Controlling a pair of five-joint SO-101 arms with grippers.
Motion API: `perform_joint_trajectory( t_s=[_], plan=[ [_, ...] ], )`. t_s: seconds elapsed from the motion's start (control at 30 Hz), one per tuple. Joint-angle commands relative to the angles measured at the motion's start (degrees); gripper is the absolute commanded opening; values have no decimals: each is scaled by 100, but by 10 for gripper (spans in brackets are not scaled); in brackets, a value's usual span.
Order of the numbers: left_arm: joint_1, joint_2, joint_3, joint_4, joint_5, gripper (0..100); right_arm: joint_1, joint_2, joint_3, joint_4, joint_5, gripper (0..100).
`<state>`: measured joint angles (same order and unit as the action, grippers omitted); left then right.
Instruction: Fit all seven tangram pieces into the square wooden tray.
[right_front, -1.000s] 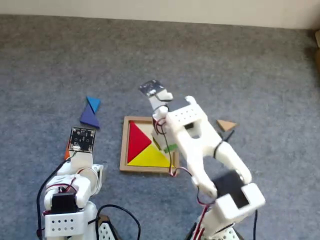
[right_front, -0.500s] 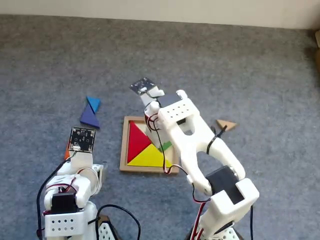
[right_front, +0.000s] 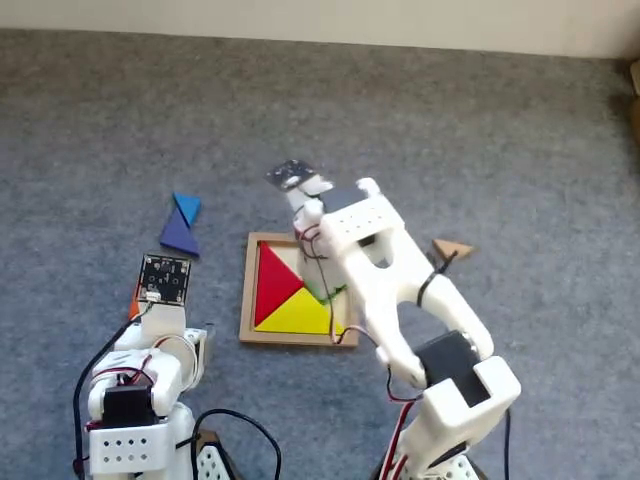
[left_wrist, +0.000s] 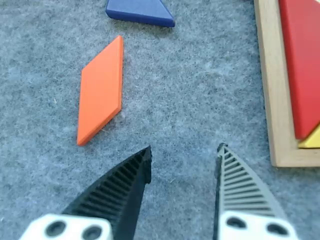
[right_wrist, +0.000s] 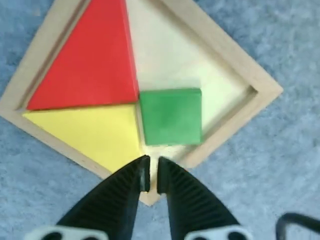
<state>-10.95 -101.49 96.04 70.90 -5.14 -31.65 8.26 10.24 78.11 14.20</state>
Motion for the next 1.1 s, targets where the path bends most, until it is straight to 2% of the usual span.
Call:
perform_joint_trajectory(
  t_s=[0.0, 0.17, 0.27, 0.37, 0.53, 0.6, 0.8, 1.07],
  plan=[
    [-31, -286, 119, 26, 53, 213, 901, -119, -453, 110, 18, 9],
    [-31, -286, 119, 26, 53, 213, 1912, -136, -708, 110, 0, 19],
    [-31, -286, 119, 26, 53, 213, 2246, -101, -848, 92, -79, 102],
    [-31, -286, 119, 26, 53, 213, 2527, -101, -831, -321, -659, 200],
    [-31, -286, 119, 26, 53, 213, 2818, -84, -804, -1429, -756, 190],
    [-31, -286, 119, 26, 53, 213, 2888, 4, -769, -1604, -554, 182],
    [-31, -286, 119, 26, 53, 213, 2932, 848, -1138, -1420, 141, 186],
    [-31, -286, 119, 26, 53, 213, 3029, 2352, -3055, -92, 703, 214]
  ],
)
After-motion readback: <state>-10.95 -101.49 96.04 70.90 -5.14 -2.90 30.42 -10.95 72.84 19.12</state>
